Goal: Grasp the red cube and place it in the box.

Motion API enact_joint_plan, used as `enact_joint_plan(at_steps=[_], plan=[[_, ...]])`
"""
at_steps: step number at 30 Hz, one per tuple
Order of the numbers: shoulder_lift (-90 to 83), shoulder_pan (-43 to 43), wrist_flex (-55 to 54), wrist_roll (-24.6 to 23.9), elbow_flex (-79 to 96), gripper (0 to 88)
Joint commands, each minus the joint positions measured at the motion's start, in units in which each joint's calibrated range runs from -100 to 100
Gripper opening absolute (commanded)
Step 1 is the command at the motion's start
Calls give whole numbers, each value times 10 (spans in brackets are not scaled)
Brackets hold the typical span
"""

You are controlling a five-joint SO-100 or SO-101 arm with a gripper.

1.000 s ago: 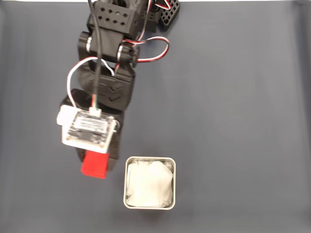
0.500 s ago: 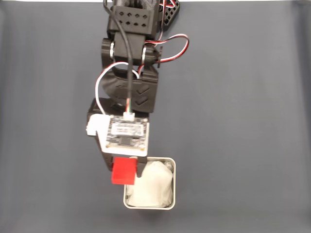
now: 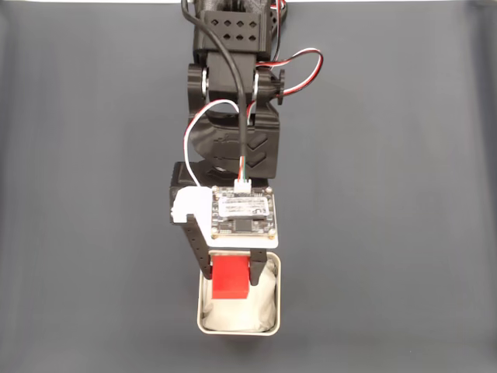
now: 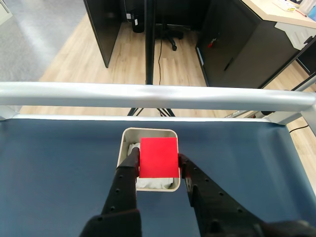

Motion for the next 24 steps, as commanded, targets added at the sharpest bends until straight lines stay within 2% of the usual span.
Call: enact_joint_plan(at_steps=[1, 24], plan=[[-4, -7, -3, 2, -30, 120], [43, -14, -35, 2, -30, 119]])
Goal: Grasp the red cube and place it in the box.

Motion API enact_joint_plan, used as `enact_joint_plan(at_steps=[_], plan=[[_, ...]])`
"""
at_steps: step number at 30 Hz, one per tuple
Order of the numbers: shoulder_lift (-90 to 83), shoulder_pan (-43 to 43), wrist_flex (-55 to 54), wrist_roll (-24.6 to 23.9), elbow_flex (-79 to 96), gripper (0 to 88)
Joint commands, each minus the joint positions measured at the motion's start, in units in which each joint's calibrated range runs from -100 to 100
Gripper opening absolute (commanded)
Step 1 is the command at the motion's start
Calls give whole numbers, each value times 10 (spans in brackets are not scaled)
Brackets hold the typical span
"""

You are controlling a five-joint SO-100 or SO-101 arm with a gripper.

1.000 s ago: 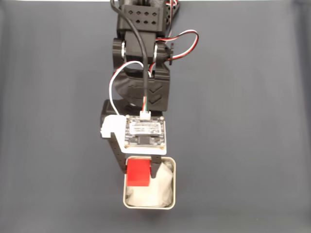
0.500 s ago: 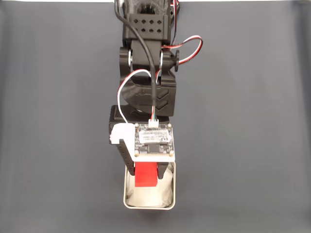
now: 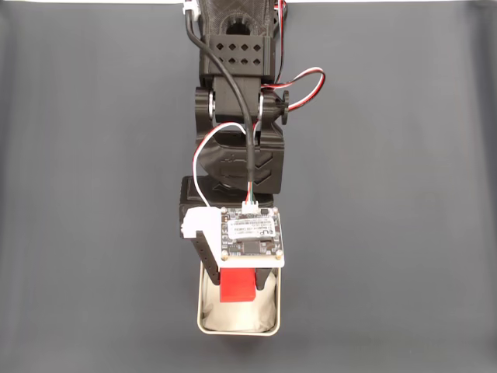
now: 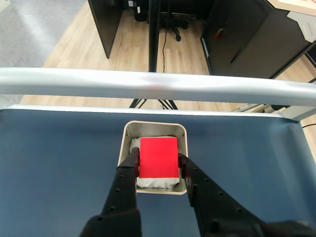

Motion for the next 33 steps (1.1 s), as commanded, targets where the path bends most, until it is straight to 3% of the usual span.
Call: enact_joint_plan(at_steps=[1, 33], plan=[[0, -6, -25, 2, -30, 119], [7, -10, -27, -11, -34, 120]])
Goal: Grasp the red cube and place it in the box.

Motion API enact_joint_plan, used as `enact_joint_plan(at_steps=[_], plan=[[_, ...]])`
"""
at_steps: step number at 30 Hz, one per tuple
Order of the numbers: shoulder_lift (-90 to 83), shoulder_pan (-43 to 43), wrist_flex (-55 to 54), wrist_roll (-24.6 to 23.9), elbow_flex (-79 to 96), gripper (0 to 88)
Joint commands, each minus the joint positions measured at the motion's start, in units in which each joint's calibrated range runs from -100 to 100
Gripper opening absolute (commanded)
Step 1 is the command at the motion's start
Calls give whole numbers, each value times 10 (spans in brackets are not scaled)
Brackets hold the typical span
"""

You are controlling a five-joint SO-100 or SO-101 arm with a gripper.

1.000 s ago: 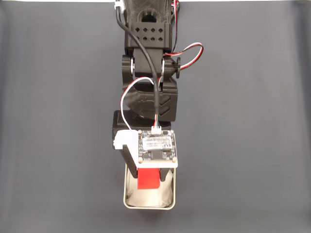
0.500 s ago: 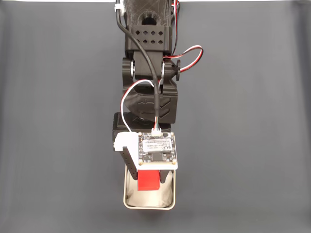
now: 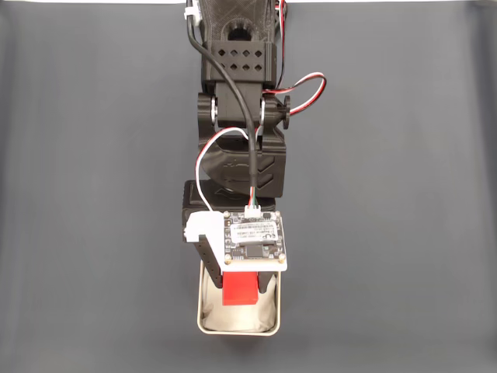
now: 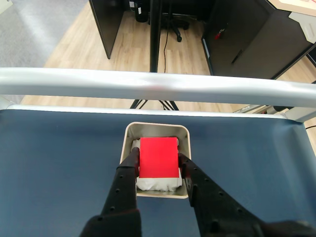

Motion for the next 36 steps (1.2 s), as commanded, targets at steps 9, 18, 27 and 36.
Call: enact_joint_plan(at_steps=[9, 18, 27, 36], plan=[[-5, -4, -16, -16, -34, 154], [-10, 2, -15, -15, -33, 487], [-15, 2, -20, -13, -28, 507], [-19, 3, -26, -12, -19, 509]])
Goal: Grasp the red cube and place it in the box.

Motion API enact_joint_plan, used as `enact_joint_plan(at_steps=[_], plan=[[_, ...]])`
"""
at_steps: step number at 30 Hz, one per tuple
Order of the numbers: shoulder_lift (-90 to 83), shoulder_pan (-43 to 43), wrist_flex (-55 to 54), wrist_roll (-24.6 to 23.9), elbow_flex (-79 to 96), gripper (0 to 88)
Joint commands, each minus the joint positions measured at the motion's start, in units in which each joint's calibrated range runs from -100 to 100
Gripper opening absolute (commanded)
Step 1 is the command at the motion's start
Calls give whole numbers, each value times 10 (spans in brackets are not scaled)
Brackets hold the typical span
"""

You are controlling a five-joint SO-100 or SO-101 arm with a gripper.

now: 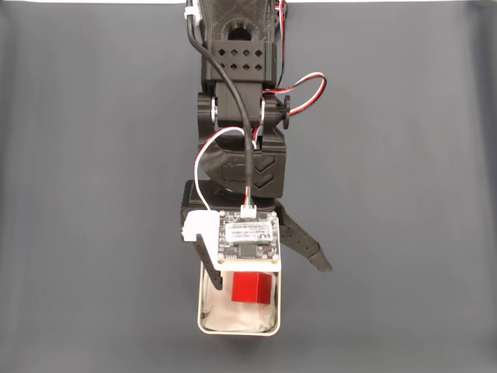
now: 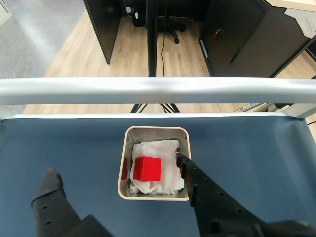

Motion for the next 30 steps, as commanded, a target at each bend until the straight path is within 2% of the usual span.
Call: enact_joint_plan(at_steps=[1, 24, 26, 29, 30], plan=[[-19, 3, -17, 3, -18, 509], [-21, 5, -27, -1, -15, 501], [-24, 5, -27, -2, -15, 443], [-38, 4, -31, 2, -15, 169], [-48, 2, -33, 7, -15, 109]])
